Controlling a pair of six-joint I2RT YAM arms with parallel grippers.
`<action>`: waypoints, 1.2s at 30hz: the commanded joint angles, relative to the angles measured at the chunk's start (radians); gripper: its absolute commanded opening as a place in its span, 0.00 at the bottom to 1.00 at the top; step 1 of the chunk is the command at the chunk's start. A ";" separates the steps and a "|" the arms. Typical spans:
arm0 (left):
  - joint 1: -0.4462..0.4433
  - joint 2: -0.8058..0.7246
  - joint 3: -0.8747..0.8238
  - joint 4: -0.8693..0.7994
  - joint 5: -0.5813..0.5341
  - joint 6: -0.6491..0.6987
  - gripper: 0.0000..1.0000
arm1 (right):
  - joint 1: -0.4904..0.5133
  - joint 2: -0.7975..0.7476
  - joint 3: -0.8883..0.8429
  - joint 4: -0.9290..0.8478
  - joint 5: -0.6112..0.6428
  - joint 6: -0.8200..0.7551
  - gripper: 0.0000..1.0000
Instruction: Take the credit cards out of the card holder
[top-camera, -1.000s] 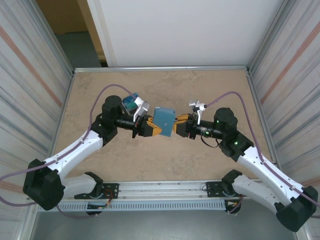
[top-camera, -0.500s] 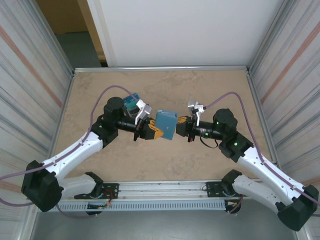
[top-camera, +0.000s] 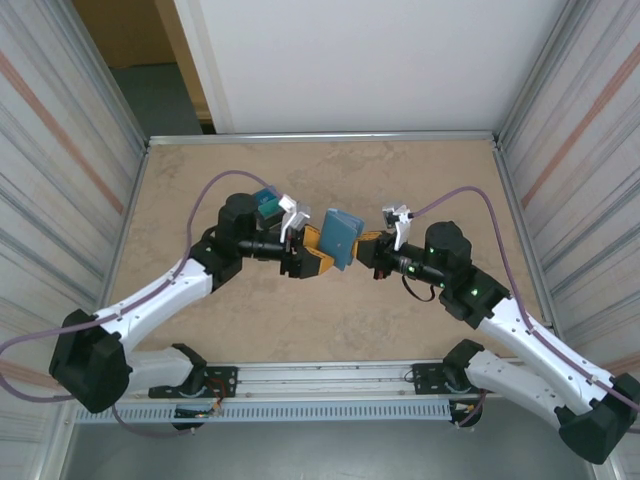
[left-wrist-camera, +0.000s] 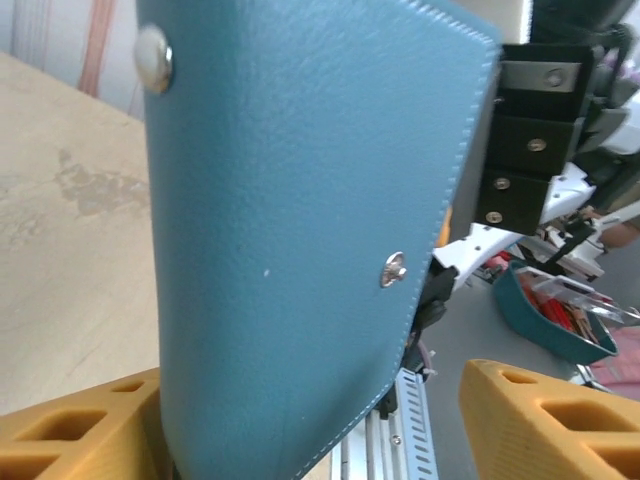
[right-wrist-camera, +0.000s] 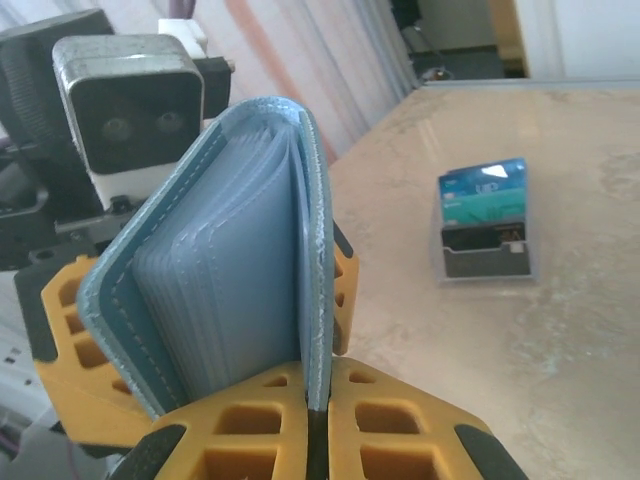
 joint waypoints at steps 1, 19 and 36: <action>-0.028 0.006 0.038 -0.020 -0.092 0.007 0.79 | 0.012 0.012 0.038 0.006 0.107 0.043 0.00; -0.187 -0.005 0.032 -0.003 -0.661 0.142 0.98 | 0.059 0.084 0.112 -0.081 0.249 0.057 0.00; -0.193 -0.006 0.039 -0.015 -0.741 0.130 0.66 | 0.063 0.087 0.118 -0.101 0.311 0.061 0.00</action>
